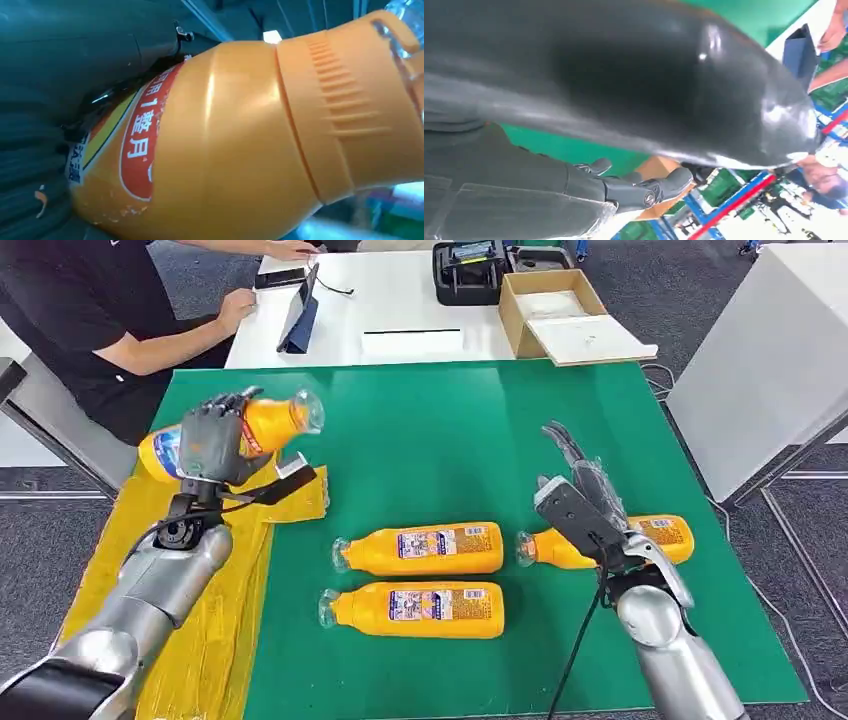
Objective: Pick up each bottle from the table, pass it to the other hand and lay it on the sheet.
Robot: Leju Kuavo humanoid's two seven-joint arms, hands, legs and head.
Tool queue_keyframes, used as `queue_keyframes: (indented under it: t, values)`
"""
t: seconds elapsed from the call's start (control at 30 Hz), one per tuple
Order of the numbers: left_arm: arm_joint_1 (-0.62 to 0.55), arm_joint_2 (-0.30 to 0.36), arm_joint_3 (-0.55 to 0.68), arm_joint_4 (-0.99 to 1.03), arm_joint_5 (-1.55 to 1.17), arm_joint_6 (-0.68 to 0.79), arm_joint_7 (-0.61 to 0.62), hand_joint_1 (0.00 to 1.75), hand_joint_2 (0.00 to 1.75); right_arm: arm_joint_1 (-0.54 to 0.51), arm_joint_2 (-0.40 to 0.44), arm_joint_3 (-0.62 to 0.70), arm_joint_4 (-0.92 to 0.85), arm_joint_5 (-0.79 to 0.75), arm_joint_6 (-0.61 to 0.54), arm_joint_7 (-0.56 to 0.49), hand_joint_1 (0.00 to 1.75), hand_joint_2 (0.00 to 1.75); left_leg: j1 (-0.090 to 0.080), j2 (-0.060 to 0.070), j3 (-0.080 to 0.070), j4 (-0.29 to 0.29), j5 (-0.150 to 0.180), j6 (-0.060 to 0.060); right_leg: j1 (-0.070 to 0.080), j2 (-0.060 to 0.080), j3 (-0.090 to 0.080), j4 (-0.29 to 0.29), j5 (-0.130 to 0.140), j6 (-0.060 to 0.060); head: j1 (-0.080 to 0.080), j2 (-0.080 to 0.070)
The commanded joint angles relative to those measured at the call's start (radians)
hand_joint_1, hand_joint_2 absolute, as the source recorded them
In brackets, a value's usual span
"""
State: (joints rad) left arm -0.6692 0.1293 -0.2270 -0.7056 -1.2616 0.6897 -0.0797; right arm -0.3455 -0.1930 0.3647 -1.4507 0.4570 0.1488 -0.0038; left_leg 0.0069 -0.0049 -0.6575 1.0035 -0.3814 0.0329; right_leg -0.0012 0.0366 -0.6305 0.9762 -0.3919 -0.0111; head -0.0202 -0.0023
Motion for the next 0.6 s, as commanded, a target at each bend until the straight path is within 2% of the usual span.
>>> queue_keyframes:
  t: [0.03,0.07,0.1,0.17,0.4,0.57,0.6]
  values:
    - [-0.017,0.032,-0.055,0.280,-0.016,0.008,0.020,1.75,1.75,-0.133,0.071,0.046,0.179,0.010,0.011,-0.005,0.00,0.00,-0.001,0.004,0.007,-0.001,-0.003,-0.002,-0.001,0.001,0.005,0.000,-0.002,0.000,0.000,0.000]
    - [-0.020,0.031,-0.055,0.281,-0.017,0.007,0.020,1.75,1.75,-0.133,0.070,0.045,0.181,0.011,0.011,-0.005,0.00,0.00,-0.001,0.002,0.005,0.000,-0.002,-0.002,0.000,0.000,0.004,0.000,-0.002,0.000,0.000,0.000]
    - [-0.020,0.031,-0.055,0.281,-0.017,0.007,0.020,1.75,1.75,-0.133,0.070,0.045,0.181,0.011,0.011,-0.005,0.00,0.00,-0.001,0.003,0.011,0.001,-0.005,-0.003,-0.001,-0.002,0.010,0.002,-0.005,0.000,0.000,0.000]
    - [-0.023,0.030,-0.055,0.283,-0.017,0.005,0.021,1.75,1.75,-0.132,0.069,0.045,0.181,0.011,0.010,-0.005,0.00,0.00,0.000,0.000,0.004,0.000,-0.002,-0.001,0.000,-0.002,0.004,0.000,-0.002,0.000,0.000,0.000]
    - [-0.023,0.030,-0.055,0.283,-0.017,0.005,0.021,1.75,1.75,-0.132,0.069,0.045,0.181,0.011,0.010,-0.005,0.00,0.00,0.000,-0.001,0.001,0.000,-0.001,-0.001,0.000,-0.003,0.002,0.000,-0.001,0.000,0.000,0.000]
    - [-0.023,0.030,-0.055,0.283,-0.017,0.005,0.021,1.75,1.75,-0.132,0.069,0.045,0.181,0.011,0.010,-0.005,0.00,0.00,-0.001,-0.002,0.002,0.000,-0.001,-0.002,0.000,-0.003,0.002,0.000,-0.001,0.000,0.000,0.000]
    - [-0.023,0.030,-0.055,0.283,-0.017,0.005,0.021,1.75,1.75,-0.132,0.069,0.045,0.181,0.011,0.010,-0.005,0.00,0.00,-0.002,-0.001,0.007,0.002,-0.004,-0.003,-0.001,-0.006,0.007,0.002,-0.005,0.001,0.001,0.000]
